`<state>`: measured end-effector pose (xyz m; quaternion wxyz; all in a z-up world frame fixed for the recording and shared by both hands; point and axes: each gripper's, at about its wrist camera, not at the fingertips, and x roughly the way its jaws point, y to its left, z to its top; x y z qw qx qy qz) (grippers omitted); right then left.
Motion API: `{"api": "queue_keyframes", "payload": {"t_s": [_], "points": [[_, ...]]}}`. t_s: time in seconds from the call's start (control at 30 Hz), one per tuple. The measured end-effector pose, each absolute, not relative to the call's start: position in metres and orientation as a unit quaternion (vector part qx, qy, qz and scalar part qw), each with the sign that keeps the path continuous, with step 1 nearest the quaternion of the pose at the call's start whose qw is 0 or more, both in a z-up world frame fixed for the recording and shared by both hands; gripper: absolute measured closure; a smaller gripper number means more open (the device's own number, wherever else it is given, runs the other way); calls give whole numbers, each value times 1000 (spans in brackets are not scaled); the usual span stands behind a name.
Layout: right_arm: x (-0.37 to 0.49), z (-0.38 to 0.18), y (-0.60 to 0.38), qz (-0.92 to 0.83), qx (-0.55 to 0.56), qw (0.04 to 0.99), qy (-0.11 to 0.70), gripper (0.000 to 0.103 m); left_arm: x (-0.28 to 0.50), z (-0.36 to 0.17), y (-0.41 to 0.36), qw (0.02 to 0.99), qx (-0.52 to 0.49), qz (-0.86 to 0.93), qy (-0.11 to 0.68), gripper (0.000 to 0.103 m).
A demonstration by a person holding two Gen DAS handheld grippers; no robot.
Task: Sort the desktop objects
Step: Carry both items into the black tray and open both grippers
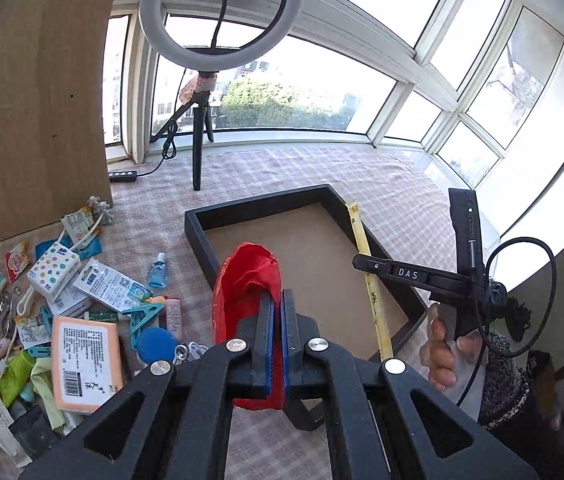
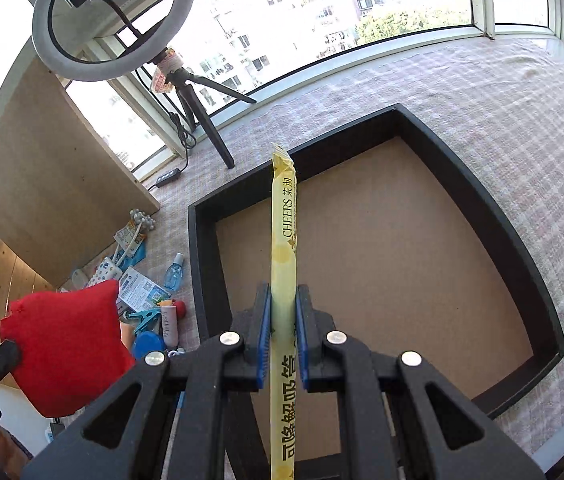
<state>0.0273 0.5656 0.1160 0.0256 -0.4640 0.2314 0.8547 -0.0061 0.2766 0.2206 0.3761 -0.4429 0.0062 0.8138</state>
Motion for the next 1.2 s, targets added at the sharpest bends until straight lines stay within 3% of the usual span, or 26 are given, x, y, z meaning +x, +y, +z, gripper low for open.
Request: {"api": "queue_keyframes", "payload": {"t_s": [0.23,0.3,0.33,0.37,0.4,0.43,0.83,1.2], "points": [[50,123,618,857,-447,90,238,92,24,226,355,433,-437,787,42,100],[52,125,628,859,-447,100,231,90,24,225,369,429,-441,787,51,81],[52,125,632,857,-450,103,230,79,23,223,373,422,-449,786,54,55],[51,125,637,853,-453,112,233,67,22,223,372,423,-449,786,46,47],[54,126,641,851,-449,124,241,44,21,224,370,423,-446,787,40,47],[57,127,644,853,-441,131,246,40,21,225,367,422,-444,789,43,47],[38,124,590,860,-446,72,237,40,-21,202,275,328,-460,824,33,47],[5,114,465,860,-478,-54,168,40,-66,159,150,191,-492,849,5,47]]}}
